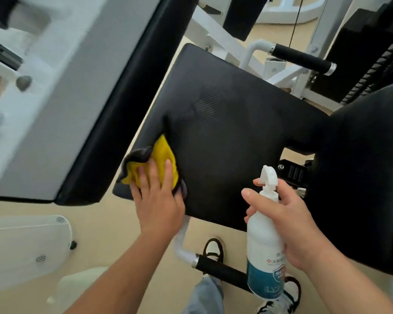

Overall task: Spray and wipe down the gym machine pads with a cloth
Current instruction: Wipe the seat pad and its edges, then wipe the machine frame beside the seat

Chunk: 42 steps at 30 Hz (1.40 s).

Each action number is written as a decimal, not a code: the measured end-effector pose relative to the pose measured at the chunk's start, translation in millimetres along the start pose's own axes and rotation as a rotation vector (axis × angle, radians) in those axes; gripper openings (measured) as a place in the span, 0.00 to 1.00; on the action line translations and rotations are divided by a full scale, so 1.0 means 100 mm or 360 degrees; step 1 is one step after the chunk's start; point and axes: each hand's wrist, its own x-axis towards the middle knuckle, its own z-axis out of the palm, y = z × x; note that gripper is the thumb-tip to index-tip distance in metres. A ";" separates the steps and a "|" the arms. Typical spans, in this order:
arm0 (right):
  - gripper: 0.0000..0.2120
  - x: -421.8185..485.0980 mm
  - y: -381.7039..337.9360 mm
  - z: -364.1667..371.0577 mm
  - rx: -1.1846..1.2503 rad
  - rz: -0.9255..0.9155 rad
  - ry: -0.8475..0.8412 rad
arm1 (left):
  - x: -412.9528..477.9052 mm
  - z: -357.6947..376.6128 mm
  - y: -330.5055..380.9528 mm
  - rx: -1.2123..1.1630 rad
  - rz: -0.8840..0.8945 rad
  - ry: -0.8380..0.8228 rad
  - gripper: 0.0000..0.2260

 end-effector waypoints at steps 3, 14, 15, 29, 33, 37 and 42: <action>0.26 0.04 -0.04 0.03 -0.0019 -0.0023 0.0021 | 0.35 -0.08 0.18 -0.0195 -0.0556 0.0015 0.33; 0.16 0.42 -0.36 -0.25 0.0035 -0.0256 0.0621 | 1.28 -0.23 1.82 -0.0140 0.0333 -0.0303 0.33; 0.16 0.41 -0.36 -0.26 0.0064 -0.0253 0.0652 | 1.51 -0.28 1.95 -0.0091 0.0415 -0.0295 0.33; 0.19 0.21 -0.33 -0.24 0.0216 -0.0236 0.0782 | 0.31 -0.27 2.09 0.0034 0.1670 -0.0589 0.18; 0.17 -0.07 -0.52 -0.15 0.0165 -0.0174 0.0709 | -0.13 -0.65 1.79 -0.0178 0.1316 -0.1060 0.11; 0.17 -0.41 -0.72 -0.07 0.0053 -0.0144 0.0577 | -0.47 -0.74 1.36 -0.0026 0.1122 -0.1392 0.13; 0.18 -0.89 -1.11 0.01 -0.0153 -0.0176 0.0411 | -0.65 -1.22 1.20 -0.0590 0.0400 -0.1400 0.11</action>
